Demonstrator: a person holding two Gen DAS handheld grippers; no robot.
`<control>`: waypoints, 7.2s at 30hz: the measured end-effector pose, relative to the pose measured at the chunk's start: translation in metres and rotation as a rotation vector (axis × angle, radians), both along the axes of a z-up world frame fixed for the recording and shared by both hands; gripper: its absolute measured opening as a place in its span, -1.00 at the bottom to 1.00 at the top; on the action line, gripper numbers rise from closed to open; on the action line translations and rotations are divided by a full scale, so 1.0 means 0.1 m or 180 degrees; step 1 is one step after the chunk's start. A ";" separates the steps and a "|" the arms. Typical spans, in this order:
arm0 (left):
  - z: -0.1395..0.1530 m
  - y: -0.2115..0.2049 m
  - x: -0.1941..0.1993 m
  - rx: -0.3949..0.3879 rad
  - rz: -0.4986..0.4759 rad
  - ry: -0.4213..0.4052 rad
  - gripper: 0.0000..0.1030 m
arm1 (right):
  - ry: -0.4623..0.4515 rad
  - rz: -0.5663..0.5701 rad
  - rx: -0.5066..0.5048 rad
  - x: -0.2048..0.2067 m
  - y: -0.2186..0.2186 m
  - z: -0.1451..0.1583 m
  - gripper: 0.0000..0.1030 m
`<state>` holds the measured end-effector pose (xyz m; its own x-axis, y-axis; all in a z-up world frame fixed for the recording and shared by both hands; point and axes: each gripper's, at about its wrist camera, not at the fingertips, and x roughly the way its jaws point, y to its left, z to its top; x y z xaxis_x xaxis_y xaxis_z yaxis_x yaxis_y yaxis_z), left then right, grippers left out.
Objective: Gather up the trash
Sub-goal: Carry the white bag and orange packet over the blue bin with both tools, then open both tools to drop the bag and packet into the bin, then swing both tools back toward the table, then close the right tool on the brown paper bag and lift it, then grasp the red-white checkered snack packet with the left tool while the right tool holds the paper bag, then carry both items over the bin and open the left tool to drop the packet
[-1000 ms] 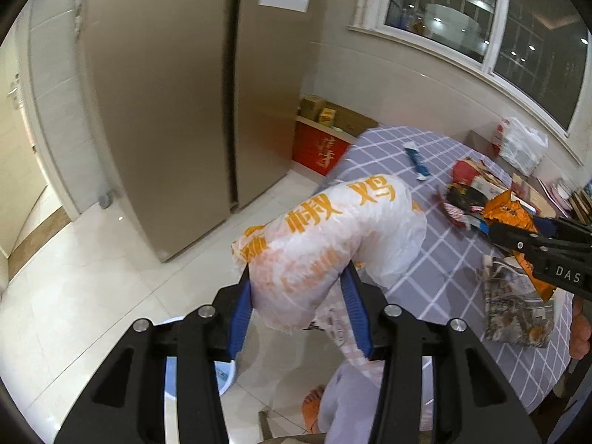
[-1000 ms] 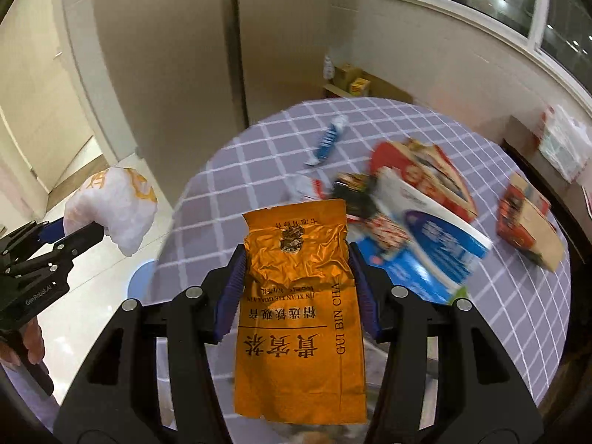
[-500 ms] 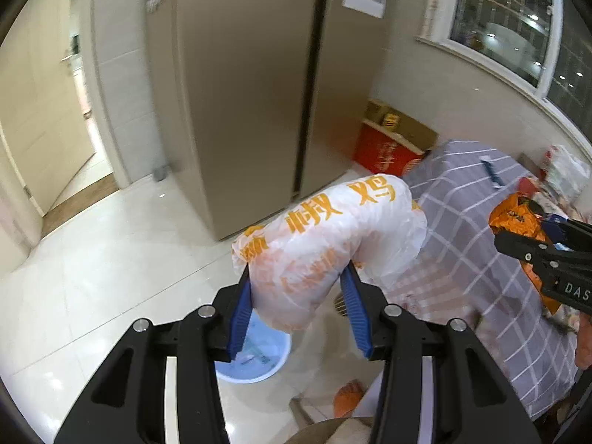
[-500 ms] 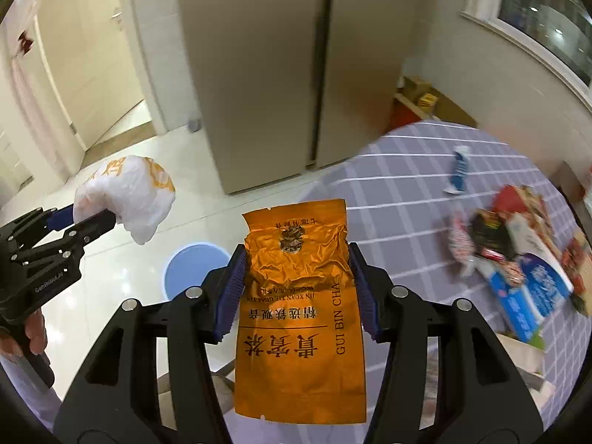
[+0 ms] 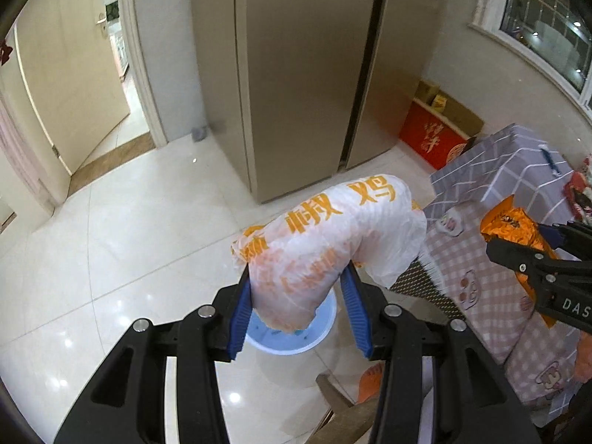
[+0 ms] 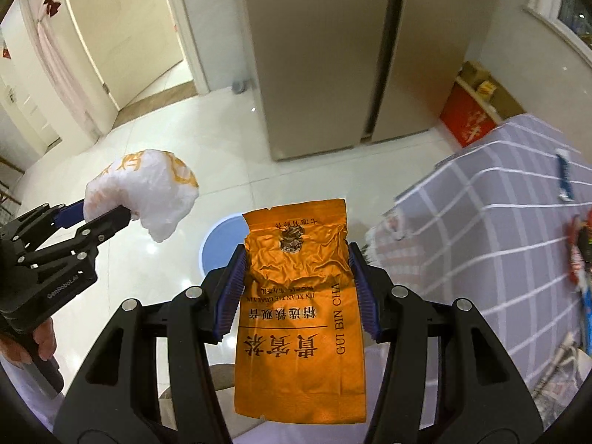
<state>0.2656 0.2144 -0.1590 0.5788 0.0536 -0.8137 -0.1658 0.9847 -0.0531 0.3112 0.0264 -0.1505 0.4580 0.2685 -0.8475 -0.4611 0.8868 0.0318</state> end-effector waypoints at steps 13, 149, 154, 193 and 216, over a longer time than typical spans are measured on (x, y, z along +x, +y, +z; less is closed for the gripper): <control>-0.57 0.27 0.32 0.0040 0.0212 0.0371 0.37 | 0.0279 -0.0027 -0.0184 0.14 0.19 -0.41 0.03; 0.63 -3.83 -0.54 -0.0389 -0.2422 -0.0468 0.64 | -0.1334 -0.2187 0.0931 -1.46 -3.66 0.98 -0.72; 0.51 -4.25 -0.61 -0.0378 -0.2708 -0.0331 0.67 | -0.1379 -0.2356 0.0788 -1.56 -3.93 1.02 -0.72; 0.76 -3.75 -0.38 -0.0010 -0.2085 -0.0547 0.23 | -0.1228 -0.2171 0.0690 -1.49 -3.82 1.04 -0.72; 1.01 -2.23 -0.22 0.0032 -0.1154 -0.0789 0.23 | -0.1258 -0.1072 0.0738 -0.91 -2.27 1.34 -0.72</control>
